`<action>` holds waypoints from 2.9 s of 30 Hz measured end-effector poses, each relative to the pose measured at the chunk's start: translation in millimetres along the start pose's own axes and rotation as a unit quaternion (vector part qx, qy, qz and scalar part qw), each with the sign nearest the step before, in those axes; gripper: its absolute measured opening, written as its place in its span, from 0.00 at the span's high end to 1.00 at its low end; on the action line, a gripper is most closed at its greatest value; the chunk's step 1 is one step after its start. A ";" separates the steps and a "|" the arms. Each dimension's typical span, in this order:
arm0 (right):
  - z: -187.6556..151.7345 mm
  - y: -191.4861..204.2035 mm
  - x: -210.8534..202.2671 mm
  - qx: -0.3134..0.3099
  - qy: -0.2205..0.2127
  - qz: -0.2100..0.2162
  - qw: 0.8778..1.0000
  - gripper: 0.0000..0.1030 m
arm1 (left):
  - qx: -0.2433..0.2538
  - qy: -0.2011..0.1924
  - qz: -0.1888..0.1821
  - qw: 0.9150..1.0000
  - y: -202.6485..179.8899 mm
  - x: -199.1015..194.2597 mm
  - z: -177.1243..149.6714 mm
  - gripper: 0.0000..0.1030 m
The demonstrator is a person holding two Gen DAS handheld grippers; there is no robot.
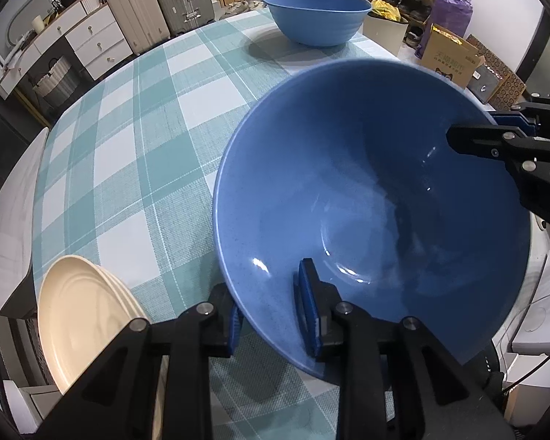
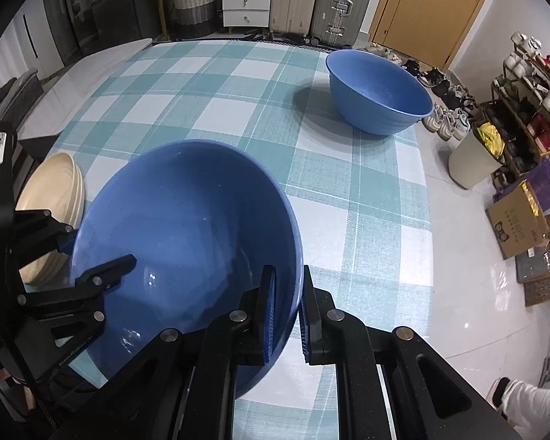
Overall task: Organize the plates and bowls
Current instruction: 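Lower the blue bowl onto the stack and open both grippers, then move both grippers to the last blue bowl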
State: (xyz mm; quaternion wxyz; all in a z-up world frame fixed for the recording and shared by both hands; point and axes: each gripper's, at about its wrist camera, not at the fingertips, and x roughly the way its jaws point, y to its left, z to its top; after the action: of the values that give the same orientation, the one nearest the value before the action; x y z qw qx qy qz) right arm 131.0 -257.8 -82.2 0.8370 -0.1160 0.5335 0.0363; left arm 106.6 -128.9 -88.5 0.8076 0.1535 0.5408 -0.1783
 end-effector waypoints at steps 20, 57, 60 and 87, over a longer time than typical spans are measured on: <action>-0.7 -10.5 -6.2 0.022 -0.024 0.024 0.999 0.90 | -0.009 -0.016 0.006 1.000 4.0 -6.6 -1.4 0.72; -88.7 -22.2 -110.3 0.167 -0.325 0.088 0.927 0.01 | -0.099 -0.251 0.053 0.961 1.5 -106.0 -37.6 0.01; -91.3 -15.3 -109.8 0.157 -0.320 0.072 0.931 0.01 | -0.101 -0.251 0.049 0.961 -0.1 -106.2 -43.7 0.01; -88.3 -15.6 -169.7 0.099 -0.372 -0.013 0.923 0.01 | -0.102 -0.278 0.003 0.955 21.7 -131.1 -43.2 0.01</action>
State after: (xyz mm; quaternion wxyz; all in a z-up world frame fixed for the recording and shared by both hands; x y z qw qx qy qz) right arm -16.9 -282.8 37.6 0.9829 -0.0180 0.1830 0.0132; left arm 34.9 -74.6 18.4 0.9379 0.0166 0.3101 -0.1549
